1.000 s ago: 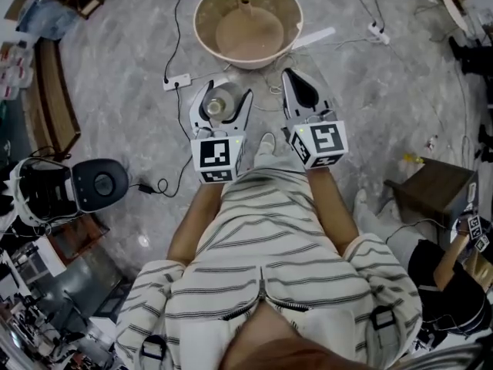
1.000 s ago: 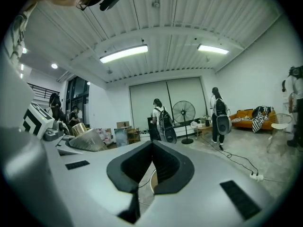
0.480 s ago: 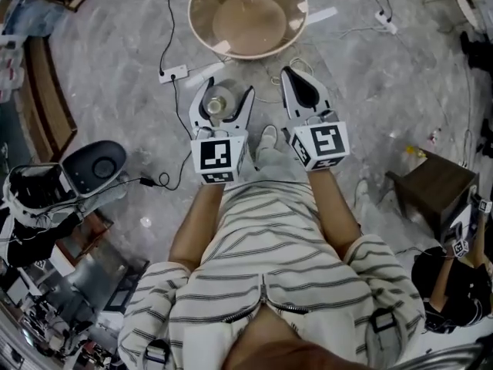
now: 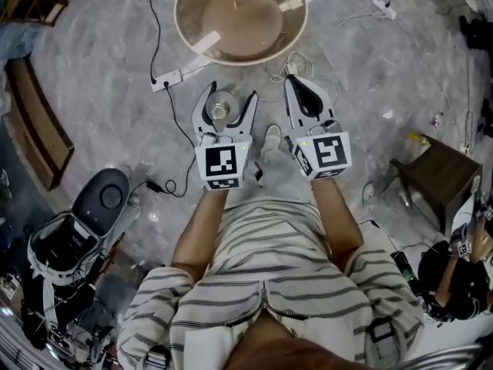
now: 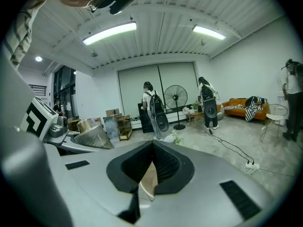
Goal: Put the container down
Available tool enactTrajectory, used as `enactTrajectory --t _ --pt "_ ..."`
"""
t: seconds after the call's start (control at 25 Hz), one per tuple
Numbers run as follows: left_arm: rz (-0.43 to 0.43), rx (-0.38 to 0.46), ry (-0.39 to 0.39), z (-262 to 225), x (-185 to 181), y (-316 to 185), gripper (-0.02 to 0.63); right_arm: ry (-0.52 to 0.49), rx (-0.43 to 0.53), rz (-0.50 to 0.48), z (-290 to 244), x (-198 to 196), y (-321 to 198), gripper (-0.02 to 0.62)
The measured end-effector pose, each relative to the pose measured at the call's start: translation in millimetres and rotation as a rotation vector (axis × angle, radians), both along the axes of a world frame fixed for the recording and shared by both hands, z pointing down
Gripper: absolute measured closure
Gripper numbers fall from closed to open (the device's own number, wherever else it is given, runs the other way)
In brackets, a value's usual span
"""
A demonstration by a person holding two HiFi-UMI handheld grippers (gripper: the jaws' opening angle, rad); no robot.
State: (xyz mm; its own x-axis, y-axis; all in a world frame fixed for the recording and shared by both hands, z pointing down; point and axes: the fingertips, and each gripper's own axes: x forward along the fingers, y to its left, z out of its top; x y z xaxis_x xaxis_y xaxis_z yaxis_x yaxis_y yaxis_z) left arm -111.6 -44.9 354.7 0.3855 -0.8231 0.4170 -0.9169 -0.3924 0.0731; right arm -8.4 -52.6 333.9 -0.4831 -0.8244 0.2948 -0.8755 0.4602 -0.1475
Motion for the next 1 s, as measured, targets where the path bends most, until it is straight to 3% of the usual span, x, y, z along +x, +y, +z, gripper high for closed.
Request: enactTrajectory --t 0.44,0.84,1.0 --pt "0.044 -0.086 -0.014 75.0 1.2 -70.9 0.275 0.009 -0.087 0.05 74.1 2.9 -55.9 0.586" --pt "0.11 -0.056 -0.077 150.1 38.3 -82.6 0.275 -0.023 -0.104 0.097 143.8 41.5 -47.0 0.586" --pt "0.116 -0.095 -0.085 186.6 39.6 -113.4 0.275 -0.02 -0.144 0.099 171.6 40.3 -74.0 0.586"
